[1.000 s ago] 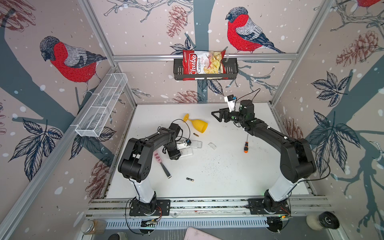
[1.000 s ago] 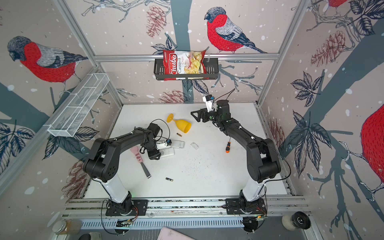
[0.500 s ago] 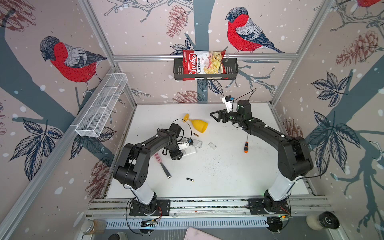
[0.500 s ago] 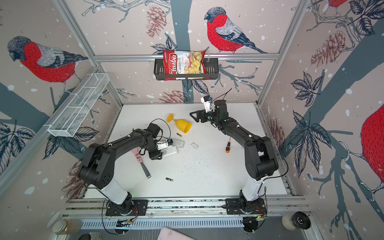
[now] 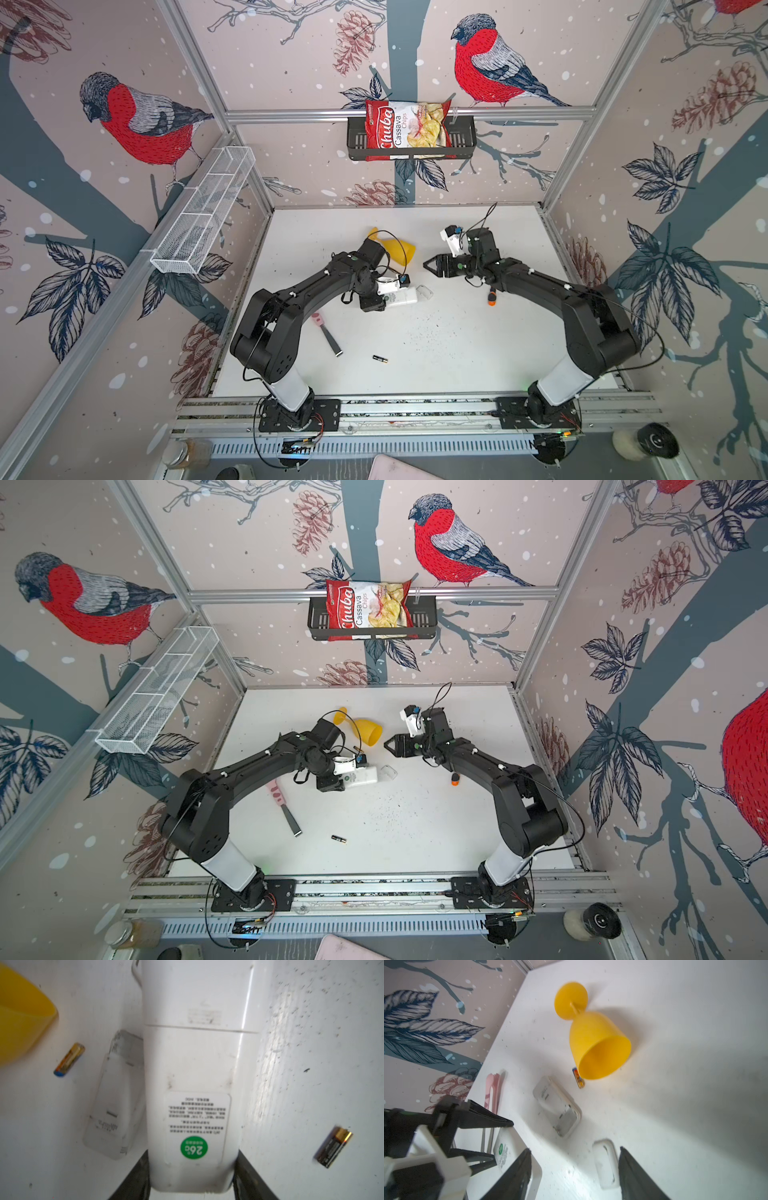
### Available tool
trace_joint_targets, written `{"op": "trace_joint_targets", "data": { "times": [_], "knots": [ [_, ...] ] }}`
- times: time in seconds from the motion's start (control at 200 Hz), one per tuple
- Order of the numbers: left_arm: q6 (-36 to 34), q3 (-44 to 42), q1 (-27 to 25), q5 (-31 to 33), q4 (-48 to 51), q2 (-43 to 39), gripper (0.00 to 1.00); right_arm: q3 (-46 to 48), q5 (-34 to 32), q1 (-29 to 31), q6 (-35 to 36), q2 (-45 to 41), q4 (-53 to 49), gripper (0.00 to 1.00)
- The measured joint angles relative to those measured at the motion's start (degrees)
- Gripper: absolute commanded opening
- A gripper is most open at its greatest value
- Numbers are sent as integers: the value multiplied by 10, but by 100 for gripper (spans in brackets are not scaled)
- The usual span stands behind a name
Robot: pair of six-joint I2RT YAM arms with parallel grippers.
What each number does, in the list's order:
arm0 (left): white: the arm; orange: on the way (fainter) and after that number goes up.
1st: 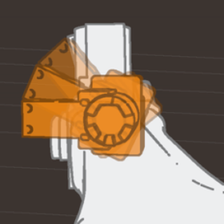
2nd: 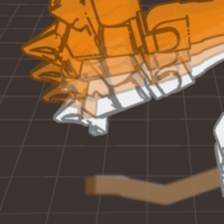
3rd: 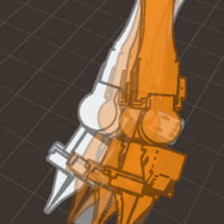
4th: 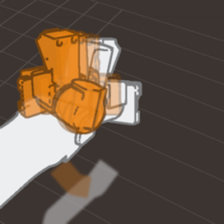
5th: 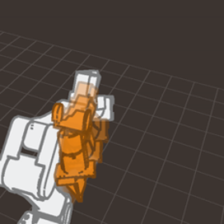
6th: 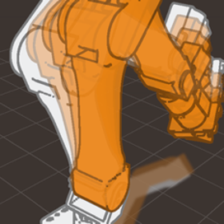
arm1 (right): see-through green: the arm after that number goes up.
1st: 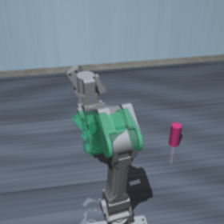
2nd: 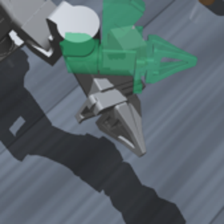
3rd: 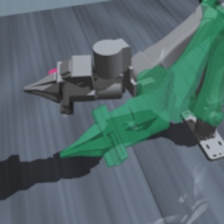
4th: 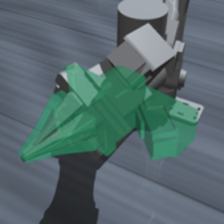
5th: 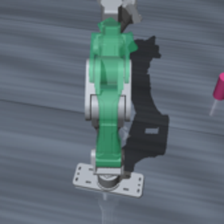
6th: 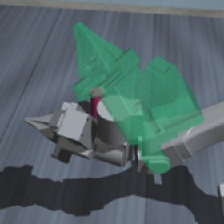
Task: Unload the batteries from the remote control
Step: 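Bring the open right gripper to the remote held by the left gripper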
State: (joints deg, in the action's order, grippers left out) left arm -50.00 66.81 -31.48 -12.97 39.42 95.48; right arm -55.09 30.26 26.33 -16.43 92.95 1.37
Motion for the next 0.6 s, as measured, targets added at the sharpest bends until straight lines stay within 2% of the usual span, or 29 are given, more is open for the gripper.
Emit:
{"op": "trace_joint_targets", "data": {
  "times": [0.09,0.255,0.6],
  "knots": [
    [-10,11,-23,-5,-9,14,47,41,-7,1,0,-28,-10,66],
    [-25,33,-46,-9,-28,37,47,82,-16,15,0,-78,-27,73],
    [-36,14,-64,-22,-104,45,47,128,-38,49,-3,-138,-36,69]
  ]
}}
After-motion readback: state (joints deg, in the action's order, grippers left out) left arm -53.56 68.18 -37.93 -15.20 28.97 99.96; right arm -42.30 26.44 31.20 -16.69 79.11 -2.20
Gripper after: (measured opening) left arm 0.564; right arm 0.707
